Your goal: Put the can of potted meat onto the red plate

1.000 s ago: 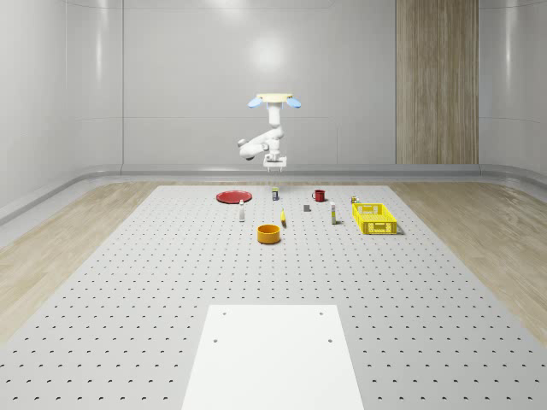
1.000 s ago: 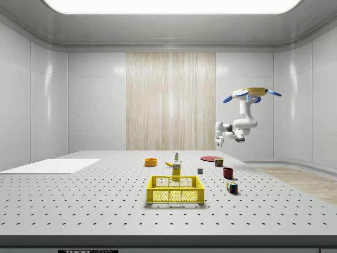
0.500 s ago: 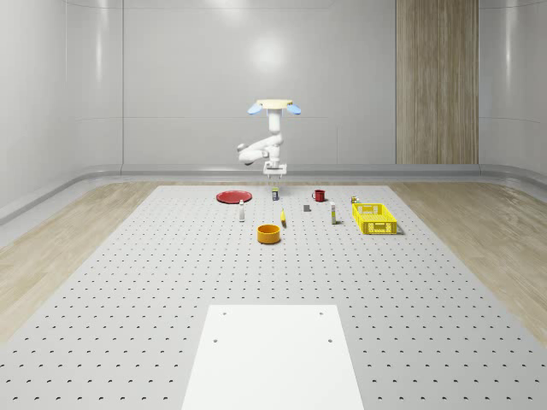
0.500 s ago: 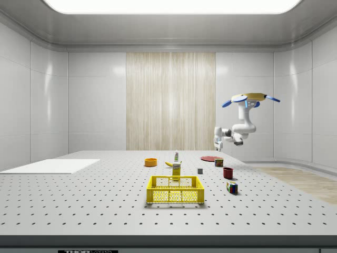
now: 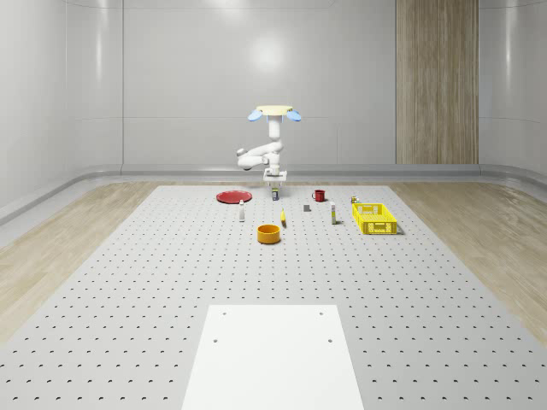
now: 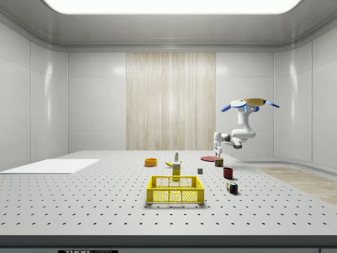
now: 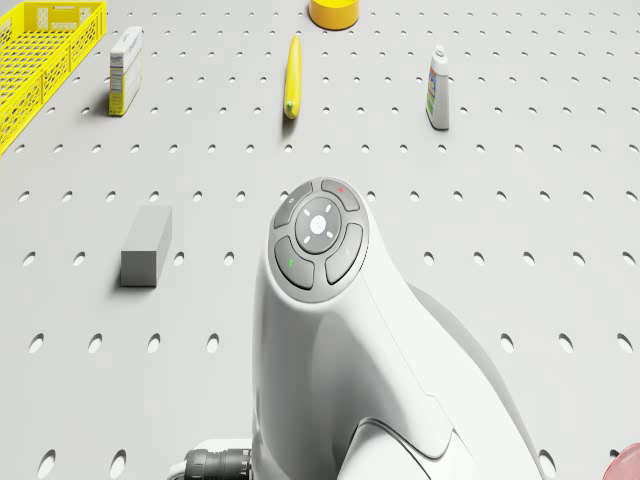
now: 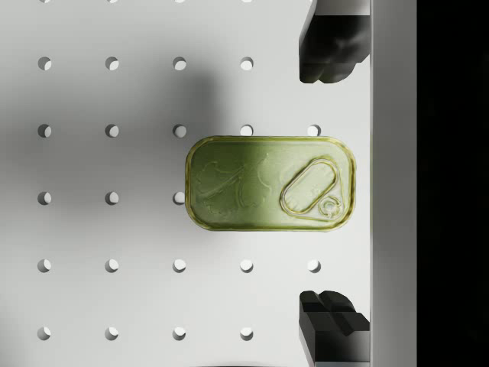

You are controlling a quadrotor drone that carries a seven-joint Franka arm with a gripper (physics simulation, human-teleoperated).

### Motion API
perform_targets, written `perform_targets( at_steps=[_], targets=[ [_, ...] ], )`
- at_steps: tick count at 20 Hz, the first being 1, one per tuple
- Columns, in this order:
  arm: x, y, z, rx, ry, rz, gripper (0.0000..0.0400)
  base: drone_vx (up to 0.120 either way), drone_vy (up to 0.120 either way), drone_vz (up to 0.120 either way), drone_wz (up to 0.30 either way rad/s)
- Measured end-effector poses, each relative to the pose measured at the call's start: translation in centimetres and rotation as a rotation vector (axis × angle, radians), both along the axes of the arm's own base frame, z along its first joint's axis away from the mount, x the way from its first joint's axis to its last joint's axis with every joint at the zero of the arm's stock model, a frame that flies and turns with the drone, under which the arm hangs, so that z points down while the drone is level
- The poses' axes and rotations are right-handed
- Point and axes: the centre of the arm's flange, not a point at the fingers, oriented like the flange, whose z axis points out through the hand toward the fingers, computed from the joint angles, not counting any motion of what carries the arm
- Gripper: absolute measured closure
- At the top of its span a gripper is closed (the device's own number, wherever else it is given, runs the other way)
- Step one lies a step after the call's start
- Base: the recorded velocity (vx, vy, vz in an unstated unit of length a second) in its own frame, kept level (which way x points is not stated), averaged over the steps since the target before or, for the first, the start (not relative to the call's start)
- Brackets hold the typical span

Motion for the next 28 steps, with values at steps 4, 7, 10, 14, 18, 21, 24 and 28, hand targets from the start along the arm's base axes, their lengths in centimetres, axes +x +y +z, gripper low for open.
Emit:
perform_targets(
  at_steps=[4, 7, 10, 14, 18, 21, 24, 28],
  targets=[
    [0.0, 0.0, 0.0, 0.000, 0.000, 0.000, 0.0000, 0.000, 0.000, -0.110, 0.000],
    [0.0, 0.0, 0.4, 0.000, 0.000, 0.000, 0.0000, 0.000, 0.000, 0.000, 0.000],
    [0.0, 0.0, 1.2, 0.000, 0.000, 0.000, 0.0000, 0.000, 0.000, 0.000, 0.000],
    [0.0, 0.0, 2.3, 0.000, 0.000, 0.000, 0.0000, 0.000, 0.000, 0.000, 0.000],
    [-0.4, 0.0, 2.8, 0.000, 0.000, 0.000, 0.0000, 0.000, 0.000, 0.000, 0.000],
    [-0.6, 0.0, 3.3, 0.000, 0.000, 0.001, 0.0000, 0.000, 0.000, 0.000, 0.000],
    [-0.7, 0.0, 3.6, 0.000, 0.000, 0.001, 0.0042, 0.000, 0.000, 0.000, 0.000],
    [-0.8, 0.0, 3.8, -0.001, 0.000, 0.001, 0.0103, 0.000, 0.000, 0.000, 0.000]
  ],
)
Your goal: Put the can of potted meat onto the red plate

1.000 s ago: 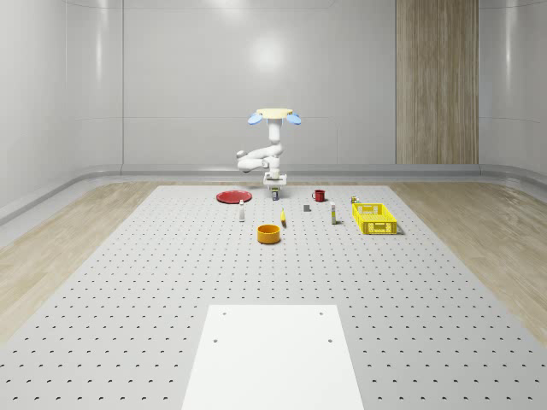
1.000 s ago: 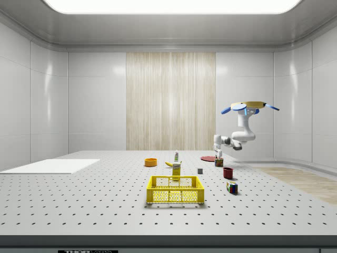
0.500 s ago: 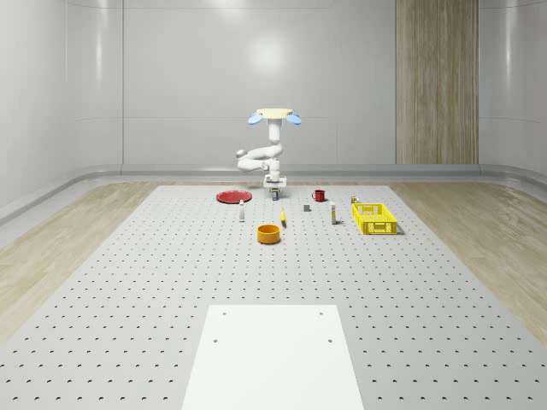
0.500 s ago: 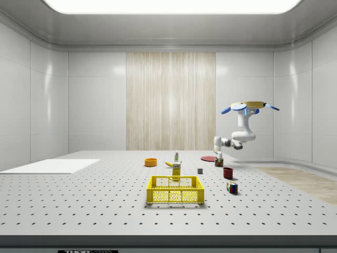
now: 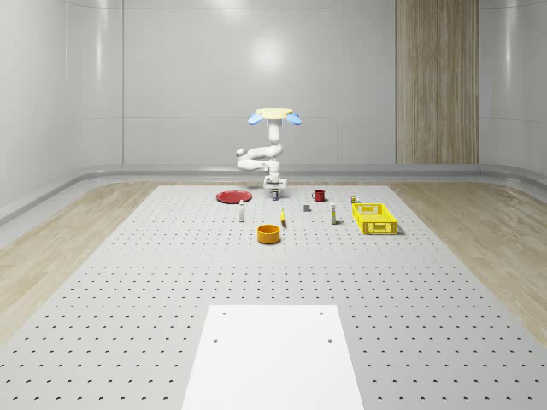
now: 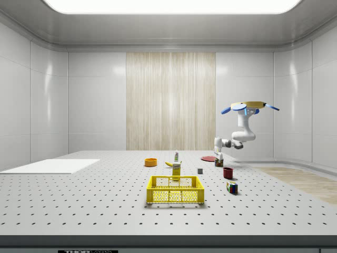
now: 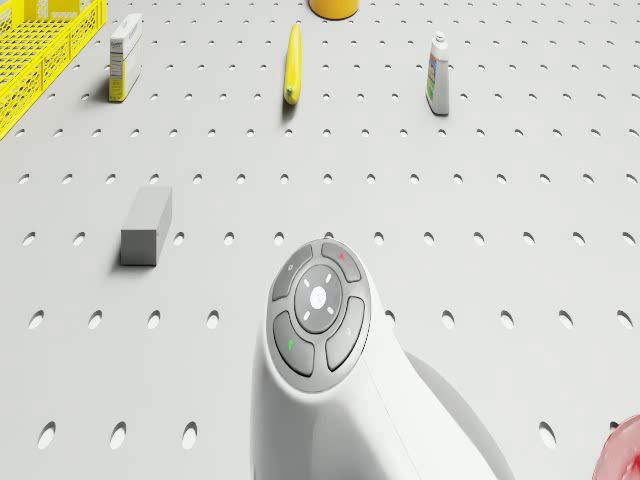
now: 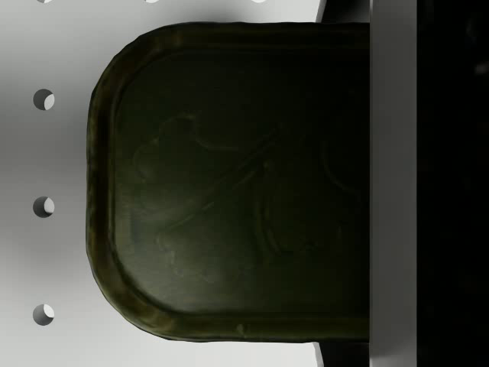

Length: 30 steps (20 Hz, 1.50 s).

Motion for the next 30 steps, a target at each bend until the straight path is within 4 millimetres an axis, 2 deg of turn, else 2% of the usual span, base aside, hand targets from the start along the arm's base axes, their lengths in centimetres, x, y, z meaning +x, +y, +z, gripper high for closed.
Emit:
perform_targets(
  at_steps=[6, 9, 12, 23, 27, 30],
  targets=[
    [0.0, 0.0, -0.1, -0.003, 0.001, 0.002, 0.0112, 0.000, 0.000, 0.000, 0.000],
    [0.0, 0.0, -1.0, -0.003, 0.001, 0.001, 0.0118, 0.000, 0.000, 0.000, 0.000],
    [0.0, 0.0, -2.1, -0.004, 0.001, -0.004, 0.0118, 0.000, 0.000, 0.107, 0.000],
    [0.0, 0.0, -3.5, -0.004, 0.001, -0.008, 0.0119, 0.000, -0.116, 0.120, 0.000],
    [0.0, 0.0, -3.6, -0.004, 0.001, -0.007, 0.0119, 0.000, -0.120, 0.010, 0.000],
    [0.0, 0.0, -3.6, -0.004, 0.001, -0.006, 0.0119, 0.120, -0.120, 0.000, 0.000]
  ],
)
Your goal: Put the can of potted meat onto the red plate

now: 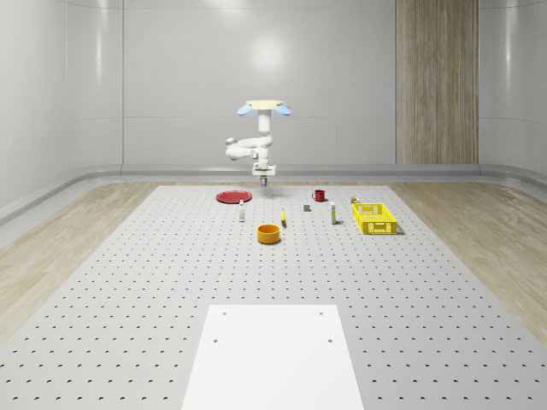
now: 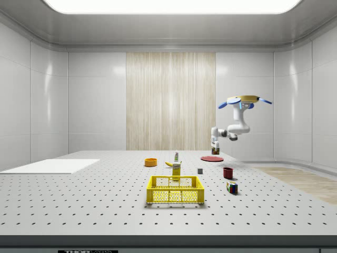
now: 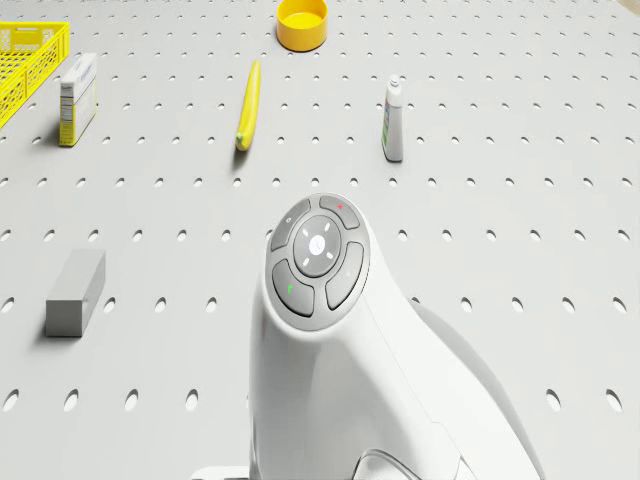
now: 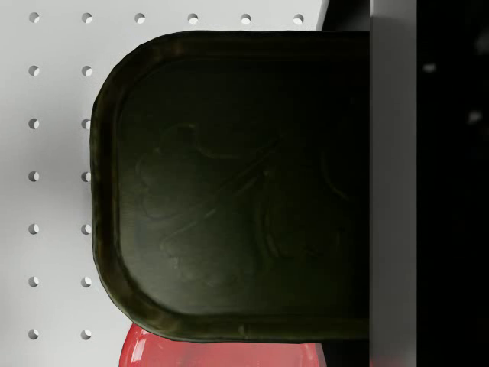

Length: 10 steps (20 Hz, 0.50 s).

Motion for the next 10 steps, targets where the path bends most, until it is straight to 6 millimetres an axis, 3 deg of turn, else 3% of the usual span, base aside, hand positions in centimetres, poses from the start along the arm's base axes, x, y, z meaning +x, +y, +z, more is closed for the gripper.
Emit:
perform_targets(
  at_steps=[6, 10],
  targets=[
    [0.00, 0.00, -0.02, 0.000, 0.000, 0.001, 0.0119, 0.087, -0.120, 0.000, 0.000],
    [0.00, 0.00, -0.03, 0.000, 0.000, 0.001, 0.0119, 0.000, -0.120, 0.000, 0.000]
  ],
)
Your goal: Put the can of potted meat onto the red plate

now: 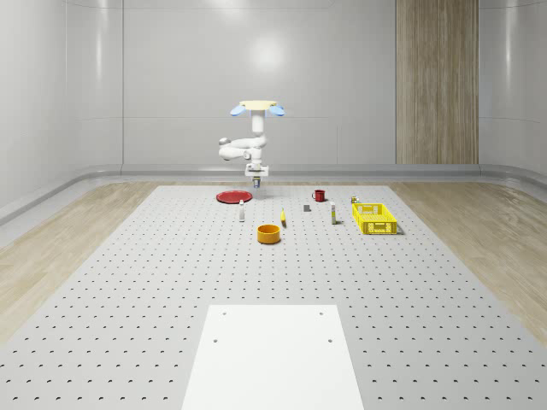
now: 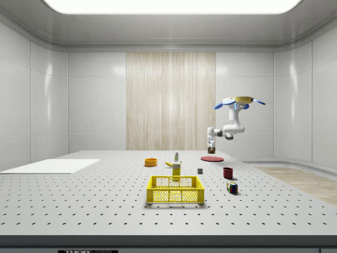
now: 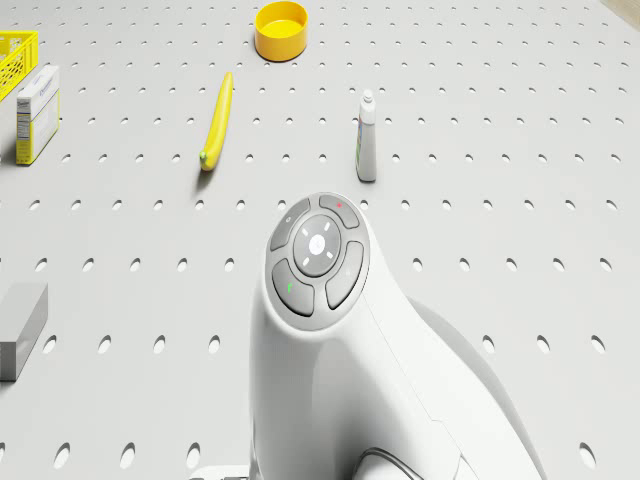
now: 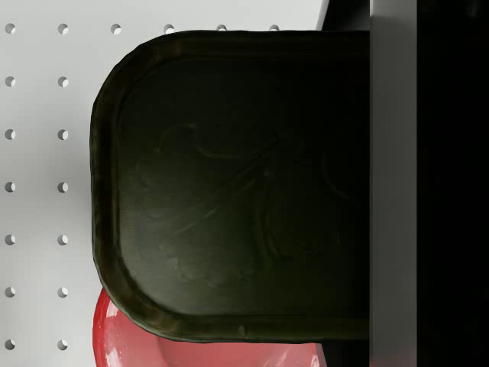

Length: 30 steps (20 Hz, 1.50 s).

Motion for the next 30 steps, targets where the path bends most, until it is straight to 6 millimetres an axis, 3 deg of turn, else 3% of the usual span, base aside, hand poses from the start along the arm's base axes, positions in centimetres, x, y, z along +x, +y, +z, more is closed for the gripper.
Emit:
perform_targets(
  at_steps=[2, 30],
  targets=[
    [0.00, 0.00, 0.00, 0.000, 0.000, 0.000, 0.0119, 0.120, -0.120, 0.000, 0.000],
    [0.00, 0.00, 0.00, 0.000, 0.000, 0.000, 0.0119, 0.000, -0.120, -0.023, 0.000]
  ],
)
